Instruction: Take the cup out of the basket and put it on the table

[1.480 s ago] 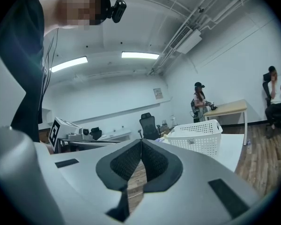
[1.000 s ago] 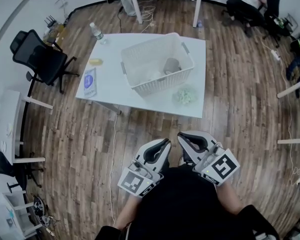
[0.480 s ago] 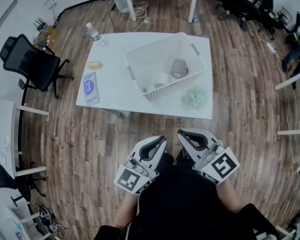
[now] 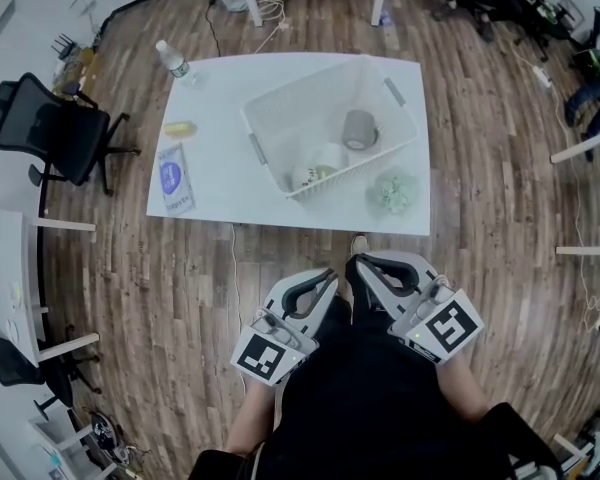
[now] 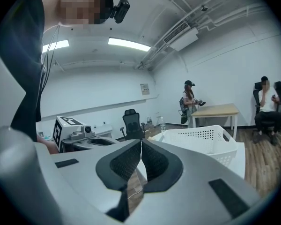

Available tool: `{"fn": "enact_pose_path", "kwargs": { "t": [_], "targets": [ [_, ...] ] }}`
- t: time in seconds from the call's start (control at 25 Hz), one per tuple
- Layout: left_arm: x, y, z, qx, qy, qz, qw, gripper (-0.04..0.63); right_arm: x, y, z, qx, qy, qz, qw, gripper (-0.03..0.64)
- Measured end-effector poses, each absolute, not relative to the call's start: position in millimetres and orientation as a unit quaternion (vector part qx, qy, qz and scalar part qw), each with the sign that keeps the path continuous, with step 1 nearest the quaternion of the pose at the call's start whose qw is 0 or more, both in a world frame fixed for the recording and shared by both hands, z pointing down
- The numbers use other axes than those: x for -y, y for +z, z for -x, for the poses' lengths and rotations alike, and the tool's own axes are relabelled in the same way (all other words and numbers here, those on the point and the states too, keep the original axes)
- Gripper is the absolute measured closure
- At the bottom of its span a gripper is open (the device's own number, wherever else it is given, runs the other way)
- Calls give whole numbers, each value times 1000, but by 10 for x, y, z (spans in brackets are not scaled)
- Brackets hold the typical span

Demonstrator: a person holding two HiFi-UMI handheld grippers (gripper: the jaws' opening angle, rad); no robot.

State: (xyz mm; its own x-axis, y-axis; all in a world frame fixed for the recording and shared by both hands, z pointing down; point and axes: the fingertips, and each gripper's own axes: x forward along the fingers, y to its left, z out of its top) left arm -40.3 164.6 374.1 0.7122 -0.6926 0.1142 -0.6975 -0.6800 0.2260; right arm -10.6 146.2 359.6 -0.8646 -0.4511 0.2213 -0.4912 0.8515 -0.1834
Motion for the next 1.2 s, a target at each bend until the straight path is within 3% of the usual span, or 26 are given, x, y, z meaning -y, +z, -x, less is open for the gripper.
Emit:
{"fn": "enact_pose_path", "kwargs": {
  "t": [0.8, 0.96, 1.2],
  "targets": [
    [-418, 3659, -398, 385, 27, -915, 117, 563, -78, 3599, -618, 964, 107, -234, 73, 592],
    [-354, 3712, -482, 397, 30, -908, 131, 563, 108, 3790, -690, 958, 121, -237, 106, 592],
    [-237, 3798, -346, 407, 30, -901, 147, 563, 421, 4213, -602, 941, 128, -232, 211, 591]
  ]
}}
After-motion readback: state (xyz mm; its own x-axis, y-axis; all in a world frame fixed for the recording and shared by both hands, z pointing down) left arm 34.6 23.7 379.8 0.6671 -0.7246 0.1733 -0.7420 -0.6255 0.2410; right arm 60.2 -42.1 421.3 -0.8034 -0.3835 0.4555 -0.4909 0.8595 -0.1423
